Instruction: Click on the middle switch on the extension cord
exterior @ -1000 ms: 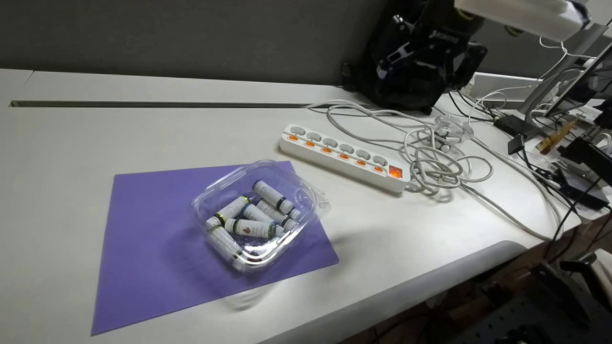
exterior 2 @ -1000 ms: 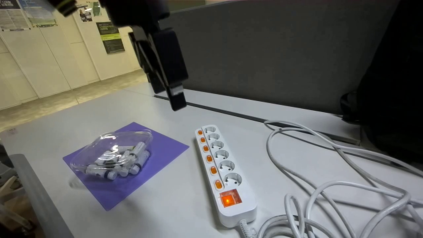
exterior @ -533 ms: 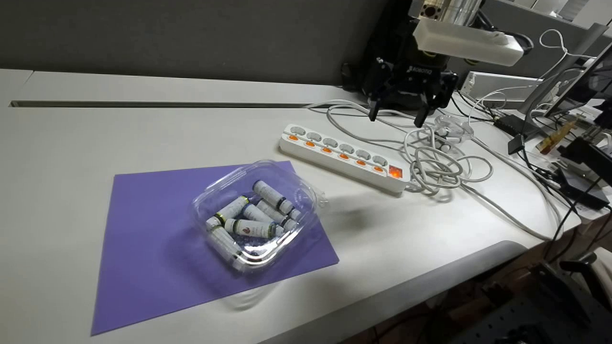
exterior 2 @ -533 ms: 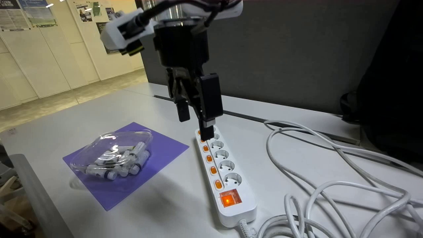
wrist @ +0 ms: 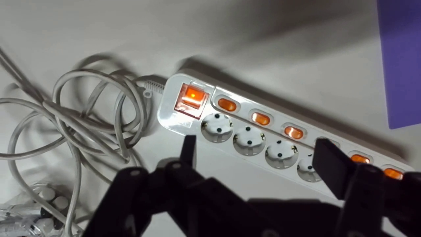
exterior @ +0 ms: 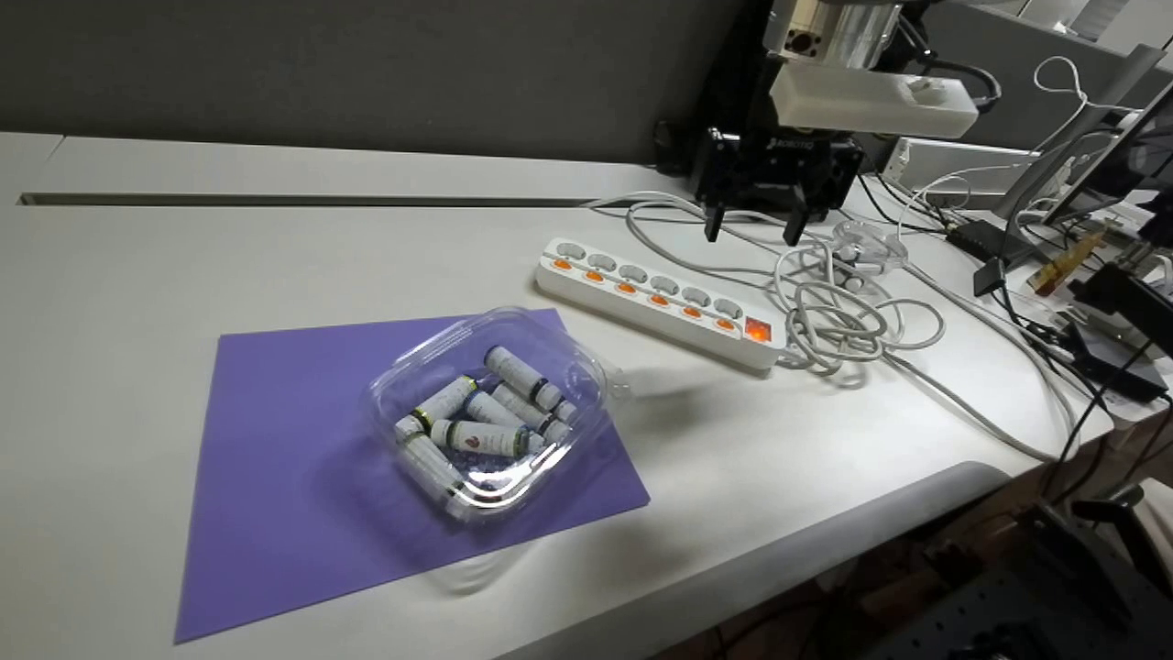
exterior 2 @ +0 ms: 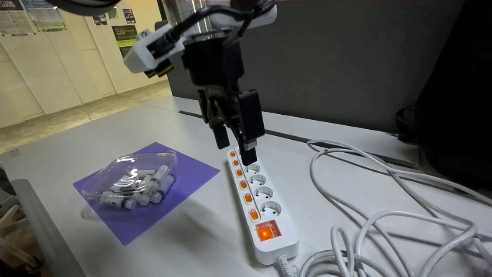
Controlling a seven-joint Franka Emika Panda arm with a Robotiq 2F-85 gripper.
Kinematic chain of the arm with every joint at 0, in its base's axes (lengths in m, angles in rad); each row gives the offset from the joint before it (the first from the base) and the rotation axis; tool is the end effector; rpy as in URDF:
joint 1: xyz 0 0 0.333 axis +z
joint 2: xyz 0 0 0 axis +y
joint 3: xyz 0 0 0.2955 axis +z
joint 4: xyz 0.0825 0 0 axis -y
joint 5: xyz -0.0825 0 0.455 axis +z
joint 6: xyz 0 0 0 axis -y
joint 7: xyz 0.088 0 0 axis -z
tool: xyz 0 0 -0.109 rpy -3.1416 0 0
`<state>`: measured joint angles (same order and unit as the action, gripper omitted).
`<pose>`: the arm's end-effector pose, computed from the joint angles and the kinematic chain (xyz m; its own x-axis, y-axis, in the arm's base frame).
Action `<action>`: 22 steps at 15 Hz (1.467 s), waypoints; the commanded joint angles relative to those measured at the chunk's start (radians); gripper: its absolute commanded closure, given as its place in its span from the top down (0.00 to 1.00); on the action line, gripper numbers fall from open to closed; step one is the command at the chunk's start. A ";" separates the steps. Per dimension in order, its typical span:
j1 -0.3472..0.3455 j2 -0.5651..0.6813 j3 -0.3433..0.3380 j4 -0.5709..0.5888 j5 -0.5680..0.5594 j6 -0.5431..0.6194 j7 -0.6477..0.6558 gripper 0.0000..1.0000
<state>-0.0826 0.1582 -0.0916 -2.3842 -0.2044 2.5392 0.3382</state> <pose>0.5322 -0.0932 0.1735 0.9422 -0.3339 0.0289 -0.3348 -0.9338 0.1263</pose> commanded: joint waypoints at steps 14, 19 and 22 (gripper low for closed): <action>0.206 0.303 -0.137 0.103 0.076 0.281 0.230 0.00; 0.216 0.347 -0.134 0.130 0.169 0.292 0.218 0.00; 0.227 0.361 -0.140 0.138 0.197 0.311 0.217 0.00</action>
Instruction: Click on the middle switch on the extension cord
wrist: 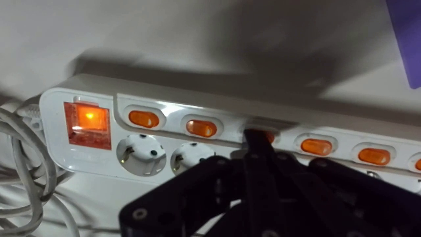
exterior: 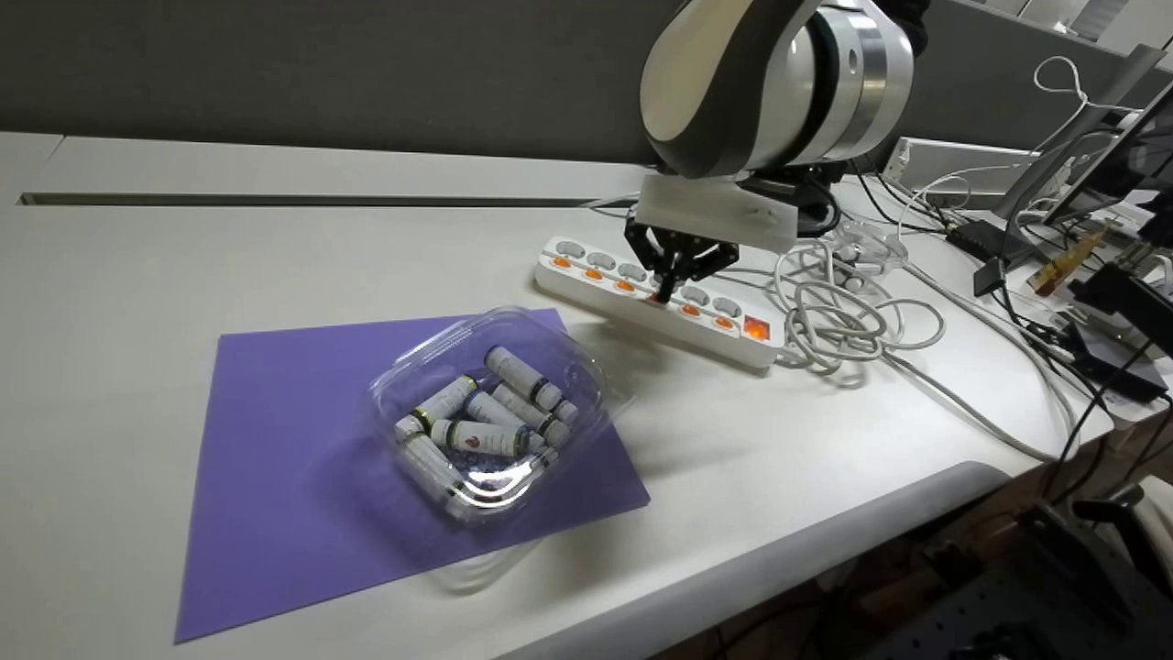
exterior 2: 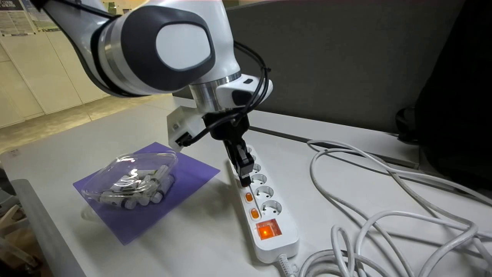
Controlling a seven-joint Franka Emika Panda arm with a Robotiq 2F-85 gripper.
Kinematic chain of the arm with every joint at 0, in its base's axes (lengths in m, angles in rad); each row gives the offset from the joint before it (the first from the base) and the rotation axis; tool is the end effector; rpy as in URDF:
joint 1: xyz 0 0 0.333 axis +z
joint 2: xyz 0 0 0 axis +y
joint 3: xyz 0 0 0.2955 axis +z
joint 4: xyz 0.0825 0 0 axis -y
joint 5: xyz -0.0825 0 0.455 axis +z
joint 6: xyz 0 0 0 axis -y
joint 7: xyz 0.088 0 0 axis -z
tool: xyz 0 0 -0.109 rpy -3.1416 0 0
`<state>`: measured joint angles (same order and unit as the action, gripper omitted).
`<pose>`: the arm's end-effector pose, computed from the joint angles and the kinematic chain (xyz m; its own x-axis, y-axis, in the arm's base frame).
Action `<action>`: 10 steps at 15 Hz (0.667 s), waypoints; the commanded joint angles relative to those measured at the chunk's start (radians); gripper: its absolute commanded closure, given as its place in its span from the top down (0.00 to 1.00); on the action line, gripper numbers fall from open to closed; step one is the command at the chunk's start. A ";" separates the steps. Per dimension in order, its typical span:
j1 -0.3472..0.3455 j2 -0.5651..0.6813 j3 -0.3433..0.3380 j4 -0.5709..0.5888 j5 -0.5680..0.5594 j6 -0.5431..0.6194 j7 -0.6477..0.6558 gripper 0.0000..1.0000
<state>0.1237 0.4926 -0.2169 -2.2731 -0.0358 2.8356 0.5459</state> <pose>0.5512 -0.0632 0.0654 0.8340 -0.5375 0.1243 -0.5470 -0.8351 0.0592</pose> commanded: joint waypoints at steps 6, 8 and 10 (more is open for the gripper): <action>0.021 0.030 -0.005 0.014 0.052 0.085 -0.019 0.00; 0.003 0.028 0.016 0.012 0.083 0.094 -0.042 0.00; -0.030 0.022 0.053 0.014 0.130 0.085 -0.079 0.00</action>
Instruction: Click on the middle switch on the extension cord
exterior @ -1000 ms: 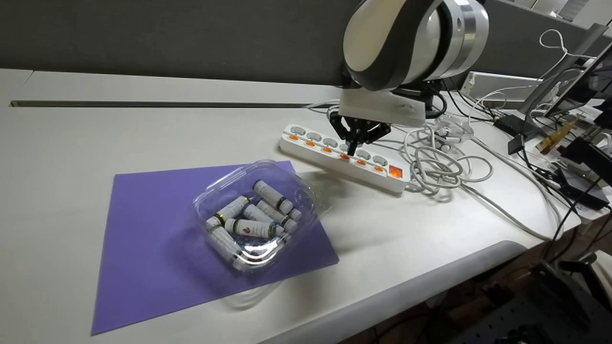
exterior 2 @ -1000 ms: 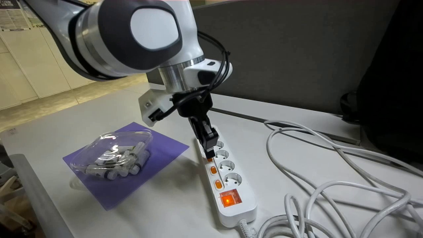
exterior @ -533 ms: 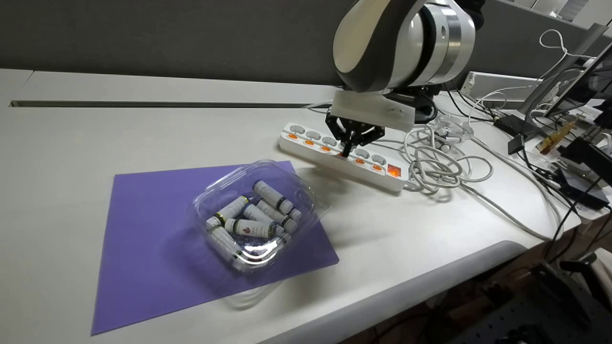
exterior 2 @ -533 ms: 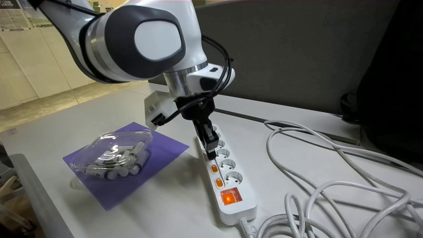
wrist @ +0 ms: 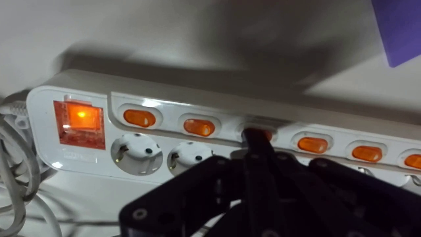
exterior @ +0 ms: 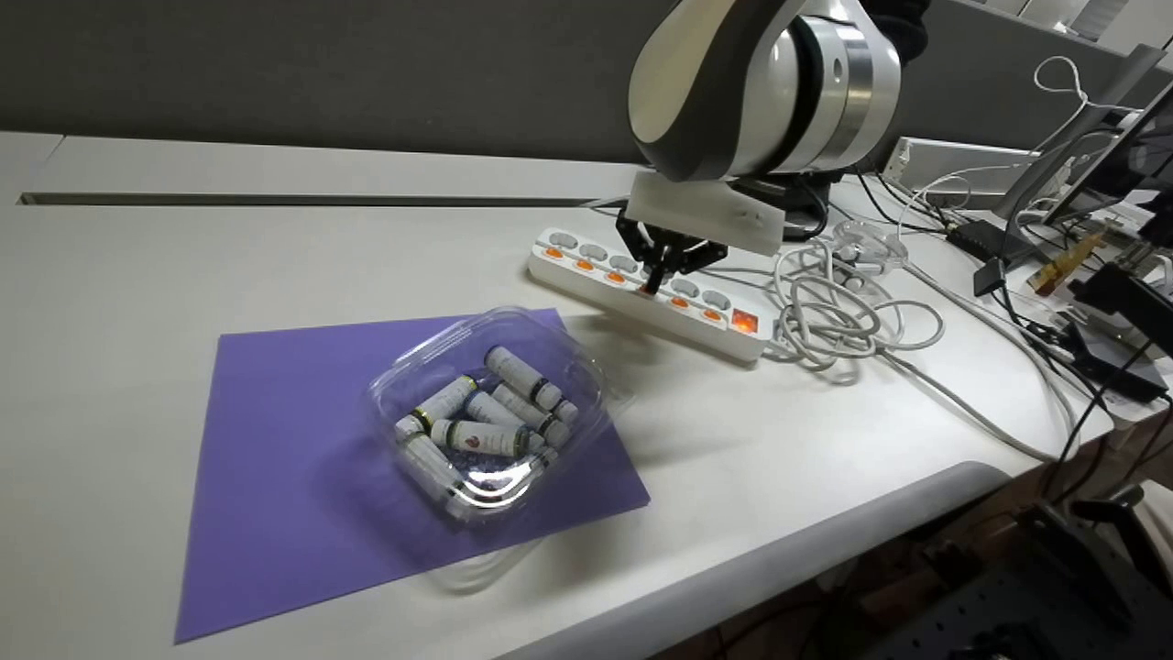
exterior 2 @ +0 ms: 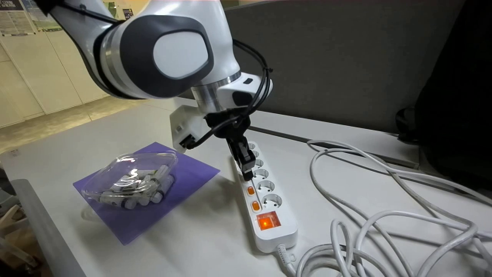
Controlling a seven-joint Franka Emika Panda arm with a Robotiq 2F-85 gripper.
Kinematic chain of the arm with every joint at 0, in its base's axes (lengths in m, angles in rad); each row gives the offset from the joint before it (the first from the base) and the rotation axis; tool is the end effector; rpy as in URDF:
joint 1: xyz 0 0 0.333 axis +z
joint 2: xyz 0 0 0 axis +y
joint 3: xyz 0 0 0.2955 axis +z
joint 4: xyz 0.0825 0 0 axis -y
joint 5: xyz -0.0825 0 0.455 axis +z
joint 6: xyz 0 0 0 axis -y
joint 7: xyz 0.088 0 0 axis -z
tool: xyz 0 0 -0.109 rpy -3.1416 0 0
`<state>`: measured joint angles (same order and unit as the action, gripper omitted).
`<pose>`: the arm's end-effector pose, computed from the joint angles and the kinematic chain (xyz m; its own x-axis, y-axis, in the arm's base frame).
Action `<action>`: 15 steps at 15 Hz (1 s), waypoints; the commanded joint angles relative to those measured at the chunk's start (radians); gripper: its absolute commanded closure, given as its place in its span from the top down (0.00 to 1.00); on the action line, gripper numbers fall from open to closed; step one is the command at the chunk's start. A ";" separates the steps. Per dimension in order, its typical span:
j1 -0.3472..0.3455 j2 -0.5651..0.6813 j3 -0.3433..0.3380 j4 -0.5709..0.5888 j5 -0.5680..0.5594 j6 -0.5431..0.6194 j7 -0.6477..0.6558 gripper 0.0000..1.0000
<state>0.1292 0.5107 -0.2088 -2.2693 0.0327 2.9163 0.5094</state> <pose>0.5567 -0.0592 0.0648 0.8205 -0.5451 0.1723 -0.5542 -0.8323 0.0062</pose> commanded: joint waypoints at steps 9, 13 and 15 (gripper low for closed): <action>-0.049 -0.050 0.065 -0.013 0.084 -0.011 -0.123 0.00; -0.058 -0.076 0.075 -0.014 0.098 -0.019 -0.130 0.00; -0.062 -0.076 0.078 -0.009 0.110 -0.027 -0.131 0.00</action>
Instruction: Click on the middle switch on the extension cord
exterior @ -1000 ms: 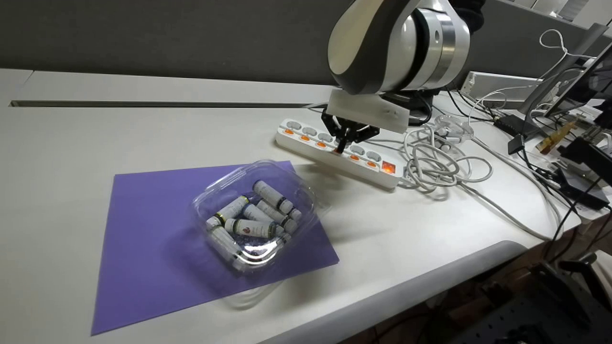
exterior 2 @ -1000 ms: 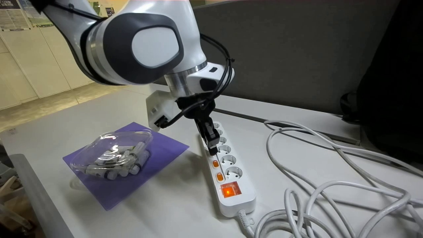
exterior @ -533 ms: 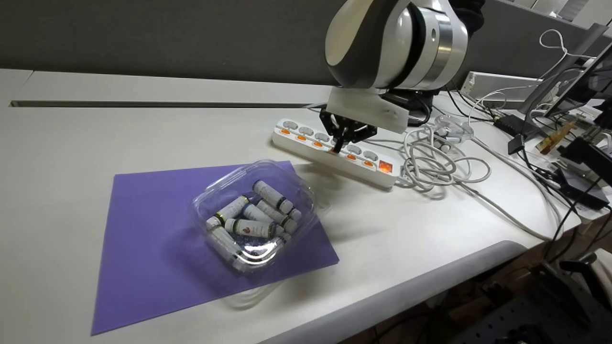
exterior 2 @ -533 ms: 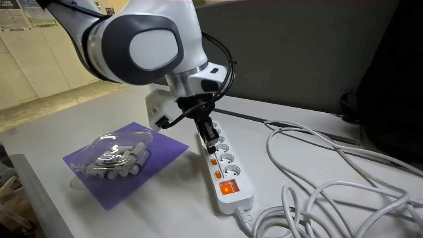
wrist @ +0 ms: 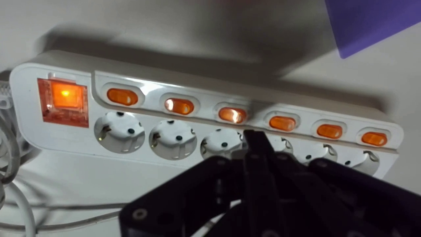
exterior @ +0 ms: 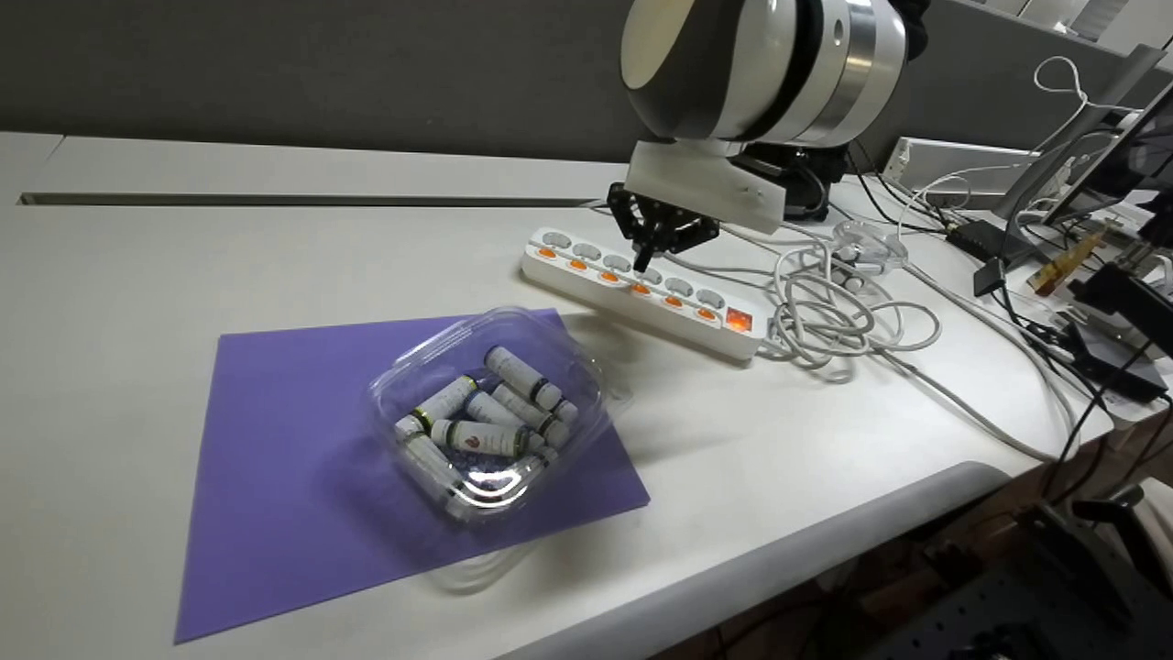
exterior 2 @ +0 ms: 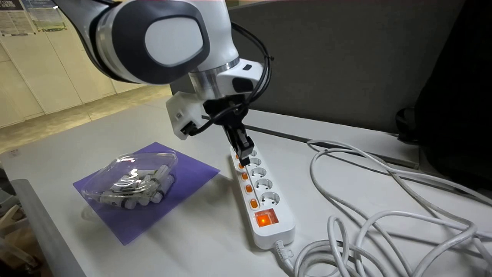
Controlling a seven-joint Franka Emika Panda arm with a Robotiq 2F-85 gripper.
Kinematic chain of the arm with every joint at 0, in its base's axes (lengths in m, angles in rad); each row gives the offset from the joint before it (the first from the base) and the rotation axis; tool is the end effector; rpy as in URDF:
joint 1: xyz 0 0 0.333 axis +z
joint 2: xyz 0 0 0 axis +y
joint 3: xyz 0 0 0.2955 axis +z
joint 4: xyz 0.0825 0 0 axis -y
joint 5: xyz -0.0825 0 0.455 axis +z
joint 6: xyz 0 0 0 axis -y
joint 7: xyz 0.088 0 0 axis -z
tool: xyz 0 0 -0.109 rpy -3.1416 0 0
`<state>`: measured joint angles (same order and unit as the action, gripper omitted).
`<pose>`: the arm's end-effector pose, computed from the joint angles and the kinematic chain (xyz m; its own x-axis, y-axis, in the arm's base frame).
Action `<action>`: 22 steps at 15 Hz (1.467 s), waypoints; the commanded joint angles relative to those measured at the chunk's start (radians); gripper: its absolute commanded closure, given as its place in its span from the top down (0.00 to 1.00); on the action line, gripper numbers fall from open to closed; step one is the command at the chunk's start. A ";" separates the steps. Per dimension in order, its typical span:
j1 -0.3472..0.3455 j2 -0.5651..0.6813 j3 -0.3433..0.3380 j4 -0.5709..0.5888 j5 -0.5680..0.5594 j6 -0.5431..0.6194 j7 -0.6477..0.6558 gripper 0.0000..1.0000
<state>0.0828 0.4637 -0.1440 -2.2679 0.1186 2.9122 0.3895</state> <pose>0.5681 -0.0493 0.0877 0.8397 -0.5124 0.1800 -0.5112 -0.8576 -0.0564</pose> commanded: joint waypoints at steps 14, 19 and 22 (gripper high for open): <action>-0.041 0.041 0.024 0.014 0.070 -0.040 -0.013 0.00; -0.039 0.044 0.024 0.013 0.065 -0.031 -0.027 0.00; -0.038 0.034 0.025 0.010 0.063 -0.016 -0.035 0.00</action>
<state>0.0568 0.5017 -0.1317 -2.2674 0.1757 2.8889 0.3677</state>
